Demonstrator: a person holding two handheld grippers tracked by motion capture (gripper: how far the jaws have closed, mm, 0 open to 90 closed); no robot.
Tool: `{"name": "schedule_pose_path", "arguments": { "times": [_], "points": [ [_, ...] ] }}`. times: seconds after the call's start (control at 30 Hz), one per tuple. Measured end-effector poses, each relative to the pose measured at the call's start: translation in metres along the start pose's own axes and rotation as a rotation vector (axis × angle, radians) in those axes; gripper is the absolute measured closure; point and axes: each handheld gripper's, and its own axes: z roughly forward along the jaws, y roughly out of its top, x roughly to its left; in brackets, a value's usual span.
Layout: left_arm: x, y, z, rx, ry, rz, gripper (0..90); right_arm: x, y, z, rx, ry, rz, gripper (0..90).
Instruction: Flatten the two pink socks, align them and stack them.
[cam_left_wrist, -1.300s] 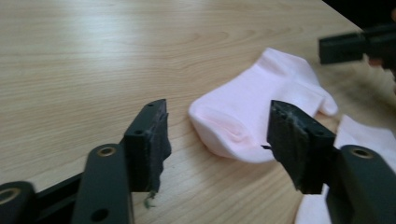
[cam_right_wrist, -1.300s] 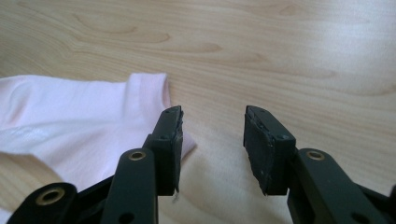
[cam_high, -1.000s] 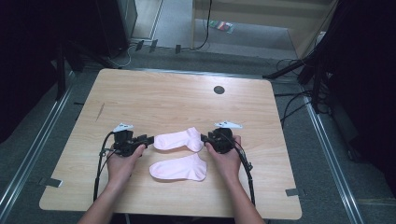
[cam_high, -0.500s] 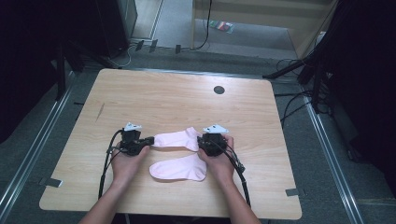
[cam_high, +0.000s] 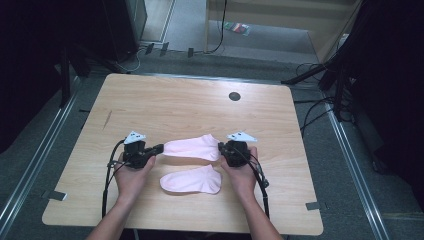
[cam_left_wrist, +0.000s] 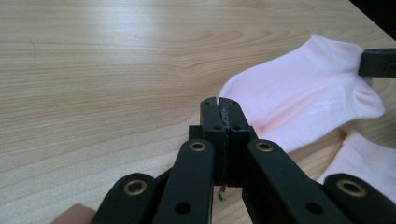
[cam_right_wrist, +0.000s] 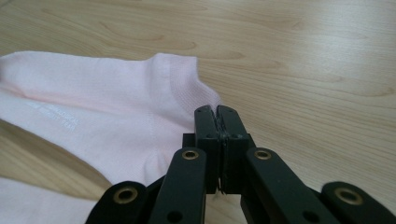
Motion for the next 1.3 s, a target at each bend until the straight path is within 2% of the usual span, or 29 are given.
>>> {"name": "schedule_pose_path", "arguments": {
  "times": [0.03, 0.17, 0.27, 0.3, 0.5, 0.6, 0.7, 0.87, 0.9, 1.0, 1.07, 1.23, 1.3],
  "points": [
    [-0.001, -0.001, -0.004, -0.008, -0.010, 0.000, 90.0, -0.002, 0.000, -0.009, -0.011, 0.006, -0.008, 89.5],
    [-0.005, -0.001, -0.011, -0.016, -0.026, 0.018, 90.0, -0.003, -0.002, -0.019, -0.015, 0.014, -0.001, 89.7],
    [-0.009, -0.001, -0.020, -0.035, -0.039, 0.028, 90.0, -0.001, -0.004, -0.028, -0.021, 0.033, 0.023, 89.8],
    [-0.010, -0.001, -0.022, -0.037, -0.044, 0.035, 90.0, 0.001, -0.004, -0.035, -0.037, 0.037, 0.019, 89.9],
    [-0.018, -0.006, -0.038, -0.056, -0.069, 0.047, 90.0, 0.005, -0.009, -0.050, -0.037, 0.057, 0.018, 89.9],
    [-0.023, -0.011, -0.044, -0.062, -0.072, 0.059, 90.0, 0.007, -0.015, -0.061, -0.041, 0.078, 0.034, 89.9],
    [-0.028, -0.016, -0.048, -0.061, -0.077, 0.066, 90.0, 0.007, -0.025, -0.068, -0.039, 0.091, 0.028, 89.9],
    [-0.036, -0.023, -0.054, -0.057, -0.096, 0.073, 90.0, 0.006, -0.034, -0.076, -0.041, 0.103, 0.044, 89.9],
    [-0.038, -0.024, -0.056, -0.058, -0.097, 0.075, 90.0, 0.005, -0.038, -0.079, -0.037, 0.117, 0.061, 89.9],
    [-0.042, -0.029, -0.059, -0.050, -0.103, 0.076, 90.0, 0.004, -0.042, -0.082, -0.037, 0.112, 0.054, 89.9],
    [-0.044, -0.034, -0.062, -0.047, -0.102, 0.074, 90.0, 0.003, -0.046, -0.085, -0.034, 0.126, 0.075, 89.9],
    [-0.042, -0.041, -0.066, -0.043, -0.103, 0.072, 90.0, 0.006, -0.052, -0.091, -0.045, 0.117, 0.056, 90.0],
    [-0.038, -0.043, -0.067, -0.034, -0.112, 0.059, 90.0, 0.008, -0.054, -0.088, -0.030, 0.104, 0.051, 90.0]
  ]
}}
